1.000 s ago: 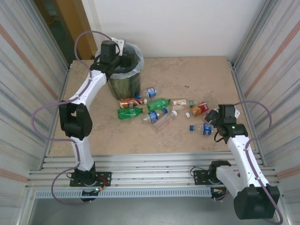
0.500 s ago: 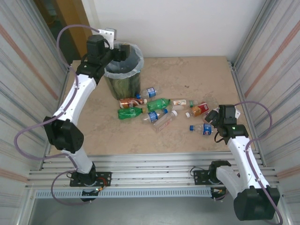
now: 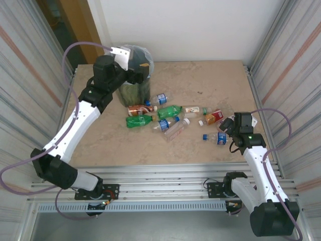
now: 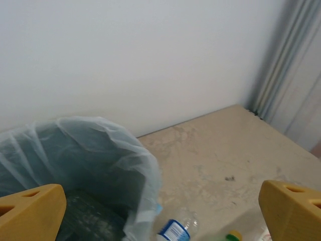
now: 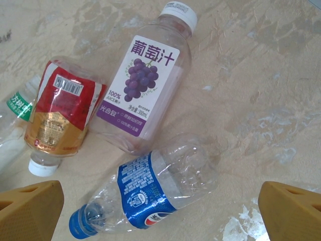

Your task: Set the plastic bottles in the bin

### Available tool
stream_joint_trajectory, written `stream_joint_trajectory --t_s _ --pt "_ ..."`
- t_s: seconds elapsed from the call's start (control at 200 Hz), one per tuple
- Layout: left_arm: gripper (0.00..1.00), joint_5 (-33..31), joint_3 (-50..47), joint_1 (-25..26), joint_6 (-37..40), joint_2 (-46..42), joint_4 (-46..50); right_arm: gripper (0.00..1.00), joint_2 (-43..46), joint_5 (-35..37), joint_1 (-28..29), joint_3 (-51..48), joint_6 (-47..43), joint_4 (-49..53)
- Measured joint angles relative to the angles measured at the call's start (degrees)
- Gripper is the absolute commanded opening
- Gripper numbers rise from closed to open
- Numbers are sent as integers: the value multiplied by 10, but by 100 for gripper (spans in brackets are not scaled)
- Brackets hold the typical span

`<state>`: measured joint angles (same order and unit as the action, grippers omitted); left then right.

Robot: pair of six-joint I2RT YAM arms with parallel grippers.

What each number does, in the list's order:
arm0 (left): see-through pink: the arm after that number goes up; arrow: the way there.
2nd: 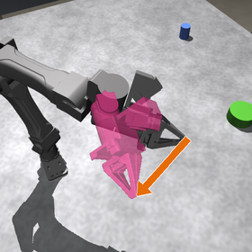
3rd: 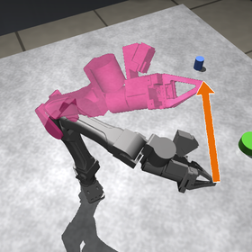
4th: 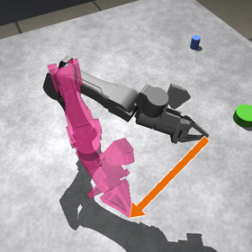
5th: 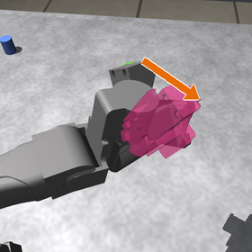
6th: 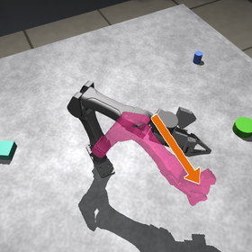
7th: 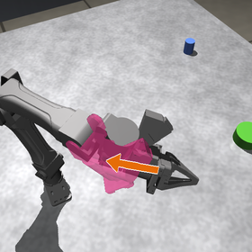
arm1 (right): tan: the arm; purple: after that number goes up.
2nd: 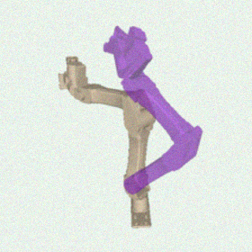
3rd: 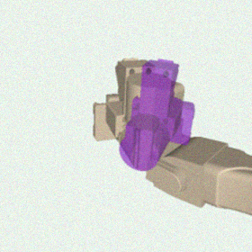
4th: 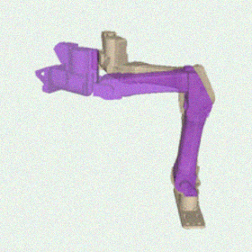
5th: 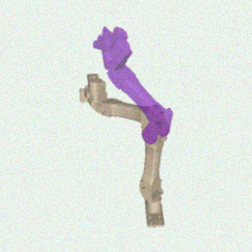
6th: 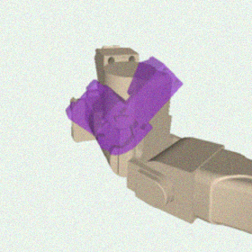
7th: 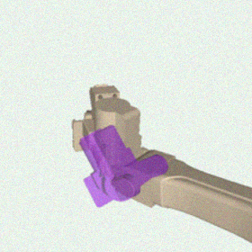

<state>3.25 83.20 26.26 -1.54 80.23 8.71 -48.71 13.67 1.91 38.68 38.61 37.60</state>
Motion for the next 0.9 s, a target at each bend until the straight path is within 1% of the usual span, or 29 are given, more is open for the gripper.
stream_joint_trajectory --t_s 0.215,0.436,0.526,0.591,0.776,0.897 --pt "99 -29 -46 90 0 -11 21 98 0 0 0 -1 4 0" --pt "98 -70 -79 162 -11 8 60 98 0 0 0 -7 13 2" --pt "95 -88 -87 187 -27 27 73 98 1 0 0 -10 15 3" --pt "91 -94 -97 202 -45 42 82 98 2 0 0 -12 15 5" --pt "82 -87 -111 238 -95 94 101 98 5 2 0 -14 15 11" --pt "80 -79 -111 267 -115 134 108 98 5 2 0 -14 15 12"
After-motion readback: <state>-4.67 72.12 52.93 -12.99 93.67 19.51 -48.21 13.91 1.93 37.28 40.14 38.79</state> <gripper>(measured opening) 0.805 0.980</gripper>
